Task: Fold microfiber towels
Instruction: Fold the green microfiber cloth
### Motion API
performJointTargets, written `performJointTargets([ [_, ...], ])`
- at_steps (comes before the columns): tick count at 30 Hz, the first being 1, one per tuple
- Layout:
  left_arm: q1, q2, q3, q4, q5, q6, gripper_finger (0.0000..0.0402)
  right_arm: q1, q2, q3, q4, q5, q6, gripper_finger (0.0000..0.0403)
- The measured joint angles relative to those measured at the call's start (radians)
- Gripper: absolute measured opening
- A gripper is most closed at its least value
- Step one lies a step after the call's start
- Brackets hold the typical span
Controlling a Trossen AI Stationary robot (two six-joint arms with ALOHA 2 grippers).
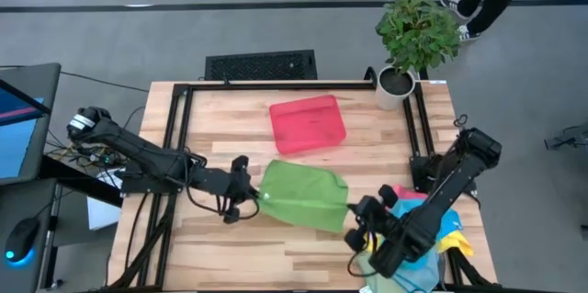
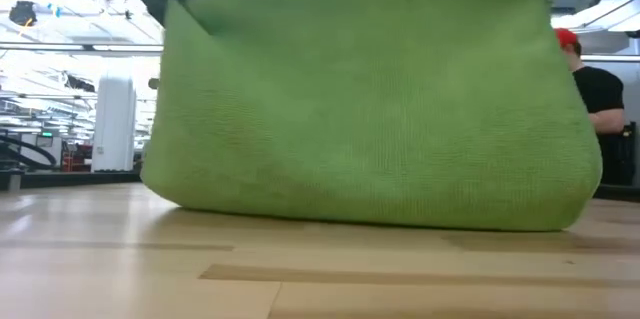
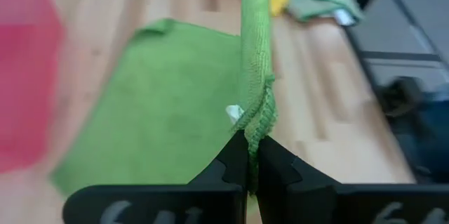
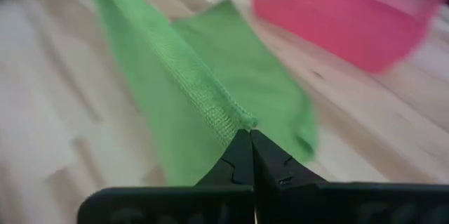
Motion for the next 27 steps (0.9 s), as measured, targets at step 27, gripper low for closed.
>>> performJointTargets([
  [27, 0.308, 0.165, -0.081, 0.109, 0.09, 0.174, 0.0, -0.252, 0.003, -0.254, 0.101, -0.221, -0.147, 0.0009],
])
